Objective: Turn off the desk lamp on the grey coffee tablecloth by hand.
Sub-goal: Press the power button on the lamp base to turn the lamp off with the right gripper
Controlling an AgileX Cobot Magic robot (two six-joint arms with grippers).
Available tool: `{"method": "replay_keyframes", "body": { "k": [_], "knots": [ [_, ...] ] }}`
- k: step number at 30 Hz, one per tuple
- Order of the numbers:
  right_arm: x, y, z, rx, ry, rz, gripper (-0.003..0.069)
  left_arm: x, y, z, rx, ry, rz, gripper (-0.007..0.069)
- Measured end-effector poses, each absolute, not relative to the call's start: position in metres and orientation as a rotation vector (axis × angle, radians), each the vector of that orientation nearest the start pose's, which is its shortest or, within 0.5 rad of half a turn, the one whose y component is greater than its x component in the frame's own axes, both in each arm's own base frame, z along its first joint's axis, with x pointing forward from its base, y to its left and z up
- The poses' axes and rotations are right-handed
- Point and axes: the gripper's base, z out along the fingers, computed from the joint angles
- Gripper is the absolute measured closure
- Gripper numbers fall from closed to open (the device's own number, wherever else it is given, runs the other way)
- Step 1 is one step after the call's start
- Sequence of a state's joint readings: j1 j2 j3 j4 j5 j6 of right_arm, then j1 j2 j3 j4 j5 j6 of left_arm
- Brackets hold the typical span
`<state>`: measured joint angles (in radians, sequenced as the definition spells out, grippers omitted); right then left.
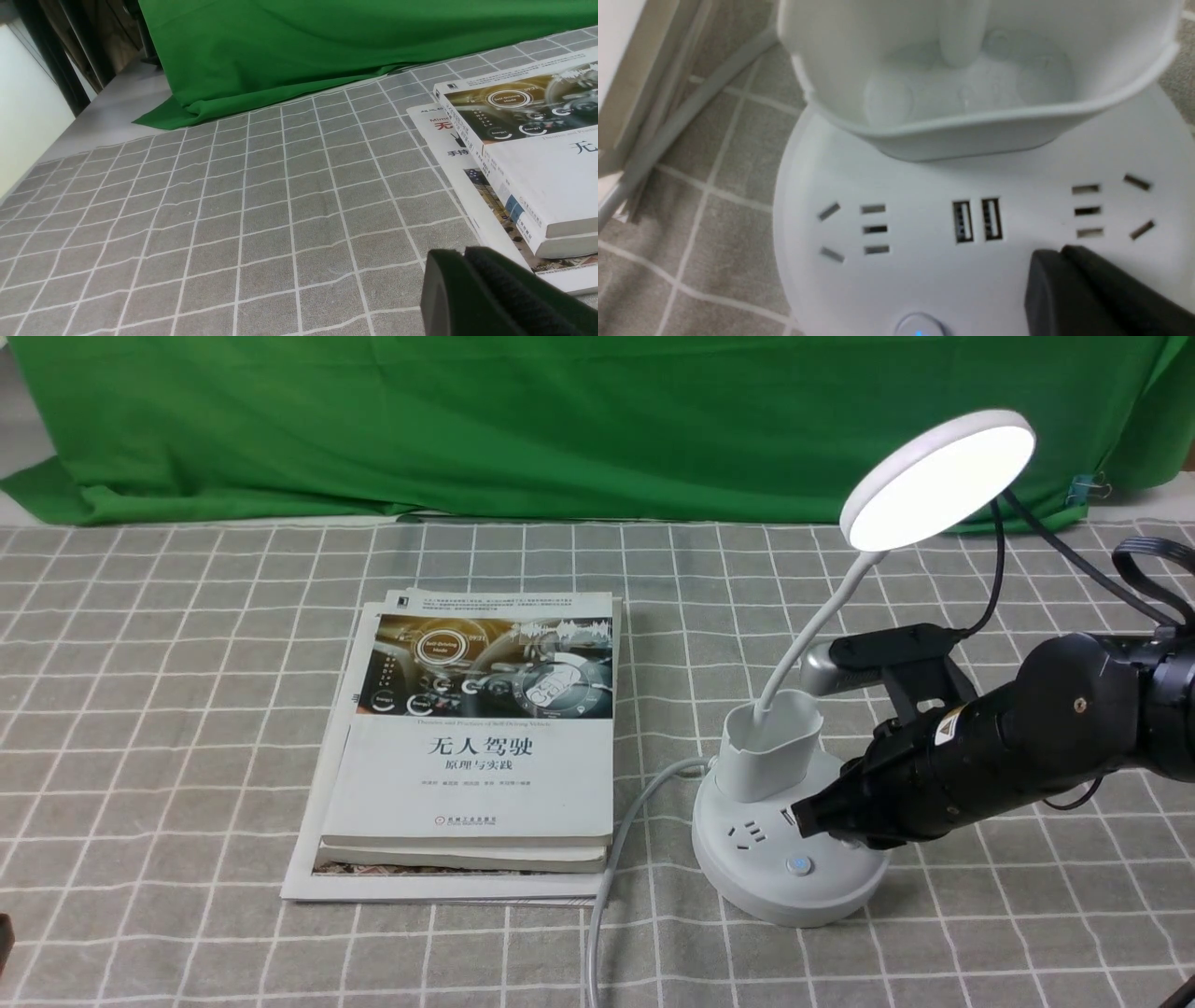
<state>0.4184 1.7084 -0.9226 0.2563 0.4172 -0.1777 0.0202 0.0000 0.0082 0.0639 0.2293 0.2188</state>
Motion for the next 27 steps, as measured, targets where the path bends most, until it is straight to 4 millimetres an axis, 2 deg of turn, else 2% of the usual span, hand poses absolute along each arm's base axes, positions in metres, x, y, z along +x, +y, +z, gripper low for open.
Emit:
{"method": "replay_keyframes", "body": {
  "k": [8, 13, 20, 27],
  "knots": [
    [0.293, 0.141, 0.182, -0.522, 2.633, 0.293, 0.0598, 0.056, 0.002, 0.19, 0.214, 1.712, 0.235, 0.0606],
    [0.287, 0.139, 0.199, -0.529, 2.611, 0.306, 0.0599, 0.056, 0.002, 0.19, 0.214, 1.712, 0.235, 0.0606],
    [0.283, 0.138, 0.198, -0.542, 2.643, 0.306, 0.0599, 0.056, 0.002, 0.19, 0.214, 1.712, 0.235, 0.0606],
    [0.287, 0.139, 0.188, -0.549, 2.657, 0.292, 0.0598, 0.056, 0.002, 0.19, 0.214, 1.713, 0.235, 0.0606]
  ]
}}
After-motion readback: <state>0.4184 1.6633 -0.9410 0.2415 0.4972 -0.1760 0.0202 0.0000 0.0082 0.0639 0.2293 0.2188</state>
